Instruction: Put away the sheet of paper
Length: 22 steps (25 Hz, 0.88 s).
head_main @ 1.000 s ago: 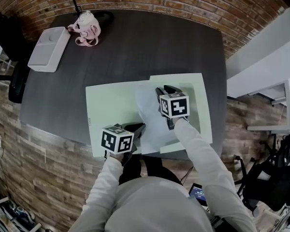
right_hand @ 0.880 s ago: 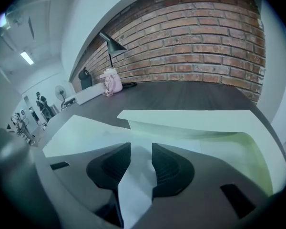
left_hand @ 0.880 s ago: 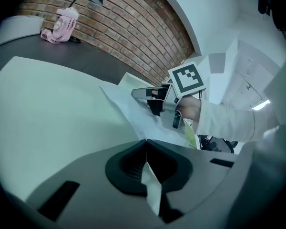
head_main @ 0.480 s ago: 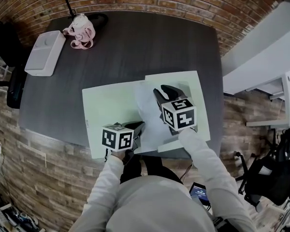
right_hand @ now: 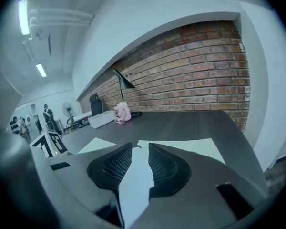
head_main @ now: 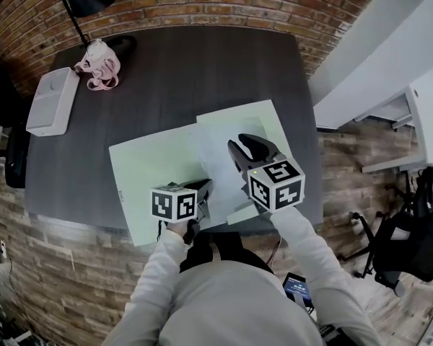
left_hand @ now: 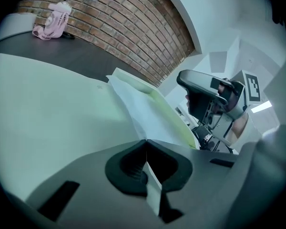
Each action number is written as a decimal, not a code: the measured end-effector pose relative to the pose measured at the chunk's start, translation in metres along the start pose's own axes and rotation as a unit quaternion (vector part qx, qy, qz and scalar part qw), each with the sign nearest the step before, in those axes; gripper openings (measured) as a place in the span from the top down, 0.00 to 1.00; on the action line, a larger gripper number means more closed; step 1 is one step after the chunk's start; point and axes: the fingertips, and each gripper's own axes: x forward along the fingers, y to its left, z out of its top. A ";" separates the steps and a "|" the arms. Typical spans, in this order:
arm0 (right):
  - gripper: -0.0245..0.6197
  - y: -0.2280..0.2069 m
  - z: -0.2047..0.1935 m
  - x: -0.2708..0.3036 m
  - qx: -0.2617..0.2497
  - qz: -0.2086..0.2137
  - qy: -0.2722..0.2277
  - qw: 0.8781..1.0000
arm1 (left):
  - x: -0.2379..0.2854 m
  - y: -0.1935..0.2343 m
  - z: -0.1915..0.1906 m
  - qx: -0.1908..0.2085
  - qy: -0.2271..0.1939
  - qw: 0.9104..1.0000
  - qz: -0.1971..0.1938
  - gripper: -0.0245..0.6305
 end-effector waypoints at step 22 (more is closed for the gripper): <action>0.76 -0.037 -0.020 -0.114 0.087 -0.112 -0.078 0.987 | 0.043 -0.031 0.001 0.079 0.055 0.995 -0.007 0.93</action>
